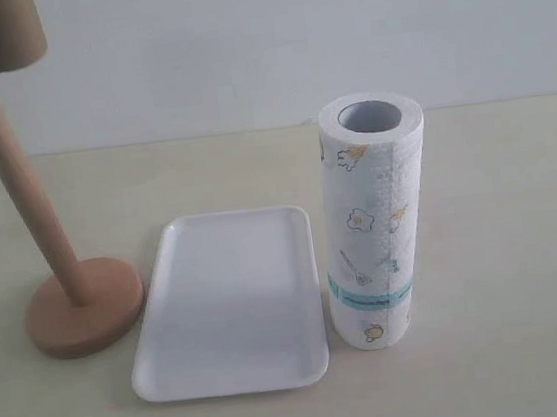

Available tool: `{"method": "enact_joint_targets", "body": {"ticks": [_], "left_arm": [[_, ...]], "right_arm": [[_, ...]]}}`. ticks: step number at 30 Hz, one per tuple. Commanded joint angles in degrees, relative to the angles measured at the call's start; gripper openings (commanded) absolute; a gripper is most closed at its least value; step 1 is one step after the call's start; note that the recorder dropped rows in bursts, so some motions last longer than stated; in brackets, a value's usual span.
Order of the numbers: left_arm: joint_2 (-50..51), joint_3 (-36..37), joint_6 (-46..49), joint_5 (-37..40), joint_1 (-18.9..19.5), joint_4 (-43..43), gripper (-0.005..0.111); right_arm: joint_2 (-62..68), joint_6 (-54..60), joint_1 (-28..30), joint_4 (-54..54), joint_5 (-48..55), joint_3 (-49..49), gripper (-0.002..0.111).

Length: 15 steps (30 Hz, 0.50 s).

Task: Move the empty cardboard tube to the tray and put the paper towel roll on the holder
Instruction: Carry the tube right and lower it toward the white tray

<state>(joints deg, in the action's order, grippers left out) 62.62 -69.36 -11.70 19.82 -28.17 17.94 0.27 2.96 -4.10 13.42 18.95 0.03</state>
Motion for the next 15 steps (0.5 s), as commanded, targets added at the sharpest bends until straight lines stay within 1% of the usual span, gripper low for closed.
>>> {"method": "enact_joint_targets", "body": {"ticks": [1,2,7,11,15], "left_arm": [[2.3,-4.7,4.0,9.3,-0.5,-9.6,0.004],[3.5,-6.6,4.5,12.6,-0.5,-12.2,0.004],[7.8,-9.9,7.1,17.8,-0.5,-21.3,0.004],[12.5,-11.0,7.3,20.1,-0.5,-22.0,0.004],[17.1,-11.0,5.2,20.9,-0.5,-22.8,0.004]], "right_arm": [[-0.3,0.4,0.1,-0.1,-0.4,0.0,0.0],[-0.3,0.4,0.1,-0.1,-0.4,0.0,0.0],[-0.3,0.4,0.1,-0.1,-0.4,0.0,0.0],[-0.3,0.4,0.1,-0.1,-0.4,0.0,0.0],[-0.3,0.4,0.1,-0.1,-0.4,0.0,0.0]]}}
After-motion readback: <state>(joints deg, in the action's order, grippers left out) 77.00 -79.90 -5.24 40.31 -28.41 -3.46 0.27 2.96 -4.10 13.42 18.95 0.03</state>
